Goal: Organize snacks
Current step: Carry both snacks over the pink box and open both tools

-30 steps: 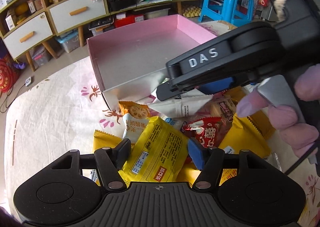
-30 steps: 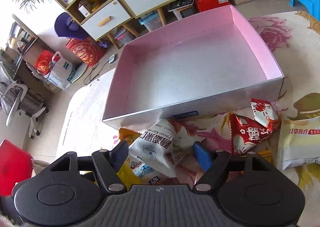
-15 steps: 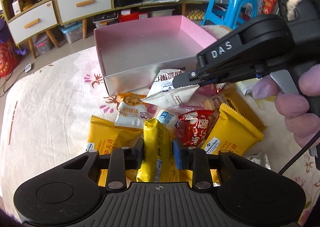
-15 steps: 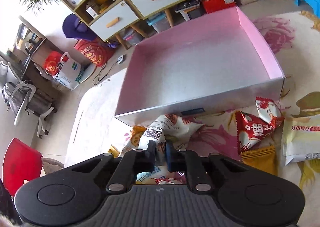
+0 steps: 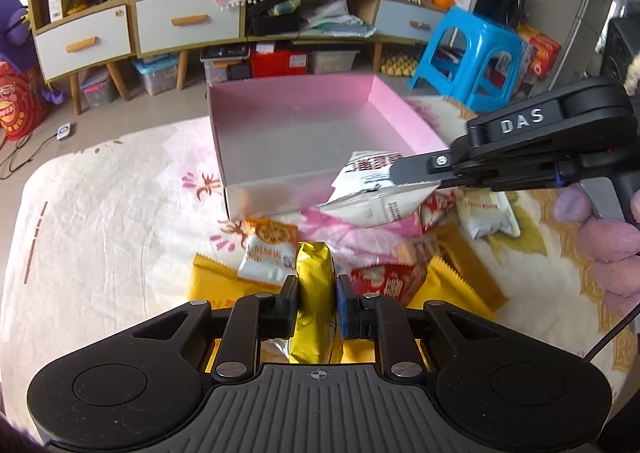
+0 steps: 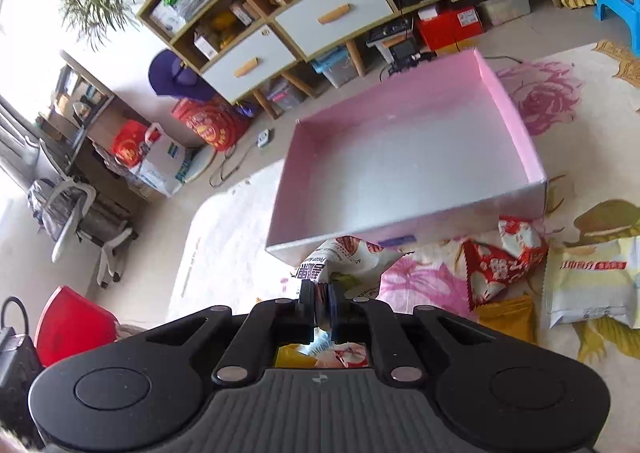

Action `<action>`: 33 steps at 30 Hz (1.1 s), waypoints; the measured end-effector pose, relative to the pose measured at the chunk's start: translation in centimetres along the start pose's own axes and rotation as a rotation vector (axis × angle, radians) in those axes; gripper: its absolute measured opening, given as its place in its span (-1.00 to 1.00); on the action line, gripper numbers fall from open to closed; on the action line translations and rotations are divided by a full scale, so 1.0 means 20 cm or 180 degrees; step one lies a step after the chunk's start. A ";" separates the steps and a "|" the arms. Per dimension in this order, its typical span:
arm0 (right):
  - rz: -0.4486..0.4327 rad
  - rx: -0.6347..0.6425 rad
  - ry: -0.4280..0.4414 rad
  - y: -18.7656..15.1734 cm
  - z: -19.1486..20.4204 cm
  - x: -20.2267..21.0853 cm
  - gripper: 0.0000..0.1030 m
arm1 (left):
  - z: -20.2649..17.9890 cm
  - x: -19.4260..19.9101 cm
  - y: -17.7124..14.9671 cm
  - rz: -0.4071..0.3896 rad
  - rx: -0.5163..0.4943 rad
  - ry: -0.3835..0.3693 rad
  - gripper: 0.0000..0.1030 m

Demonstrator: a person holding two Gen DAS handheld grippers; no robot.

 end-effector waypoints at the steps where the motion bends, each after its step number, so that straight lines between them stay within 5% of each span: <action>1: -0.0034 -0.0009 0.0008 0.02 0.00 0.01 -1.00 | 0.00 0.00 0.01 -0.0020 0.0028 0.0010 -0.68; 11: -0.0394 -0.0252 0.0001 0.19 -0.07 0.03 -1.00 | 0.03 -0.04 0.24 -0.0307 0.0186 0.0090 -0.68; 21: -0.0631 -0.0487 -0.0155 0.26 -0.32 -0.01 -1.00 | 0.08 -0.28 0.48 -0.0501 0.0224 0.0327 -0.68; 33: -0.0729 -0.0708 -0.0068 0.27 -0.44 -0.01 -1.00 | 0.15 -0.48 0.50 -0.0440 0.0259 0.0546 -0.68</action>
Point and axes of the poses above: each gripper's, at about its wrist camera, not at the fingertips, and x roughly against the way its jaws point, z to its left, y to its top, the point moved 9 cm from there along -x, roughly the way its jaws point, and after that the axes turned 8 degrees about -z, right-handed, at the moved point
